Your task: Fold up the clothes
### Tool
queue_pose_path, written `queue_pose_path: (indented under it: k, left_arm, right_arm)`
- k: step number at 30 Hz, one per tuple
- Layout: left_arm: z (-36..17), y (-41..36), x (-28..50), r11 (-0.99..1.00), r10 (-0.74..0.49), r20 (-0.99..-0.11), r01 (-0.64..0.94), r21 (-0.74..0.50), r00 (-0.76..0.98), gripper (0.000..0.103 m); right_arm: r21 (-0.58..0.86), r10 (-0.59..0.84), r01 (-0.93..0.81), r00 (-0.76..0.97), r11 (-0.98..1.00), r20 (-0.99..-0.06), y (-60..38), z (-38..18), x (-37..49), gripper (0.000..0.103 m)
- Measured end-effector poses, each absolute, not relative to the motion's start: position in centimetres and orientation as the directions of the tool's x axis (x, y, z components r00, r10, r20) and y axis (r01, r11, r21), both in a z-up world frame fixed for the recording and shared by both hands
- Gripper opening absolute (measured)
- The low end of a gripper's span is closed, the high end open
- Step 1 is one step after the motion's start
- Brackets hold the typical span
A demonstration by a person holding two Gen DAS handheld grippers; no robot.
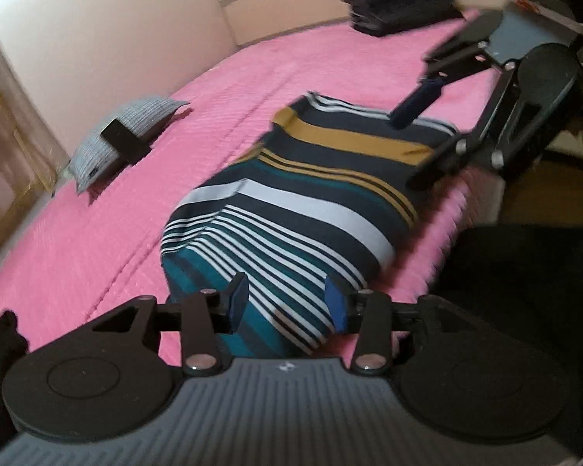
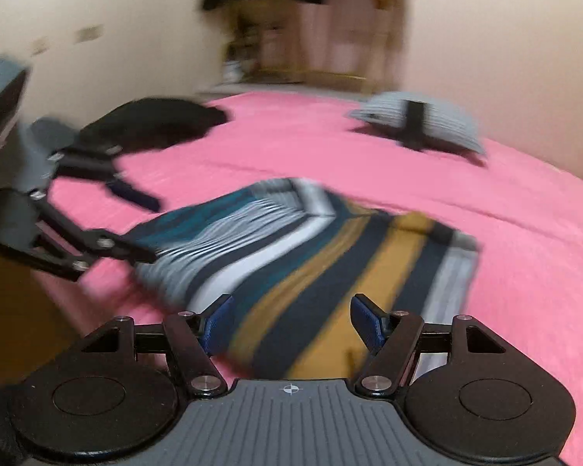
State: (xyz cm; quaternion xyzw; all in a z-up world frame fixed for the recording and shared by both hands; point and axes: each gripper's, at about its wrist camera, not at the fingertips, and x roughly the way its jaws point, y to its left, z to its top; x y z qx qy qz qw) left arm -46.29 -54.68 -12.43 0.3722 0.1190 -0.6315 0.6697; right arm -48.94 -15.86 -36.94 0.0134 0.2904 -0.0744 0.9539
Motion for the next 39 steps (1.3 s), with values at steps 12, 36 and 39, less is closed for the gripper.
queue_pose_path:
  k: [12, 36, 39]
  left_arm:
    - [-12.6, -62.8, -31.0, 0.241, -0.774, -0.629, 0.95, -0.197, 0.066, 0.042]
    - [-18.4, -68.4, -24.5, 0.301, -0.734, -0.678, 0.874, -0.382, -0.043, 0.007]
    - [-17.6, -68.2, -24.5, 0.321, -0.711, -0.703, 0.879, -0.353, -0.022, 0.019]
  right_arm:
    - [0.233, -0.18, 0.36, 0.812, 0.903, -0.555, -28.1, -37.8, -46.4, 0.069]
    - [0.353, -0.197, 0.463, 0.79, 0.813, -0.58, -36.7, -39.8, -41.7, 0.041]
    - [0.217, -0.309, 0.507, 0.755, 0.834, -0.578, -34.8, -37.8, -42.9, 0.066]
